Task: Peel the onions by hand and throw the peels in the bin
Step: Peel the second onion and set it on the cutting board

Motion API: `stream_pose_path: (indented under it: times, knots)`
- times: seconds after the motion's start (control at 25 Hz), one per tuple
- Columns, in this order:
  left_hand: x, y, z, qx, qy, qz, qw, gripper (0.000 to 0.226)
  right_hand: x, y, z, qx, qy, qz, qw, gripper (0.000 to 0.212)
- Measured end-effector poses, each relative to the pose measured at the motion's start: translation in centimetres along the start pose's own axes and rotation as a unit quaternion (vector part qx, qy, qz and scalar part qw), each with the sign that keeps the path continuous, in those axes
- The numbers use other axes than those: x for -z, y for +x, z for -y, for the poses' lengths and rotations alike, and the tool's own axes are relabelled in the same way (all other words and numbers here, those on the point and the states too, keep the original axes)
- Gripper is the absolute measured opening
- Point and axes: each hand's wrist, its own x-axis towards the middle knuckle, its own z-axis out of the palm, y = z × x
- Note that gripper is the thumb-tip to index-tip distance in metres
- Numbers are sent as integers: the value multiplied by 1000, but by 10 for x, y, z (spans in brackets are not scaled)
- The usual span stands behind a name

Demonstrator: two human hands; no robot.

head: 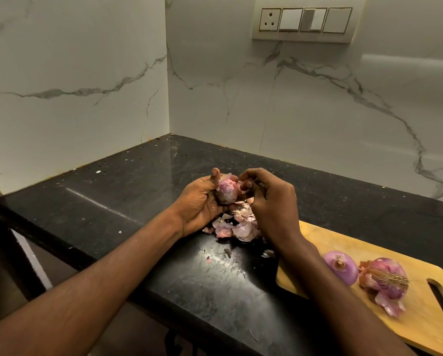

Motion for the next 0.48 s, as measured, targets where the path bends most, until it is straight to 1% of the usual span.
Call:
stream_pose_path:
  times: [0.12, 0.2, 0.32, 0.48]
  knots:
    - [1, 0, -2, -3, -40, 20, 999, 53, -5, -1, 2, 18, -12, 20, 1000, 32]
    - [1, -2, -3, 0, -69, 32, 997, 46, -8, -1, 4, 19, 6, 49, 999, 32]
    - [3, -2, -4, 8, -53, 57, 997, 38, -8, -4, 6, 29, 16, 85, 996, 44]
    - [5, -2, -2, 9, -47, 58, 997, 28, -6, -6, 13, 65, -18, 55, 996, 41]
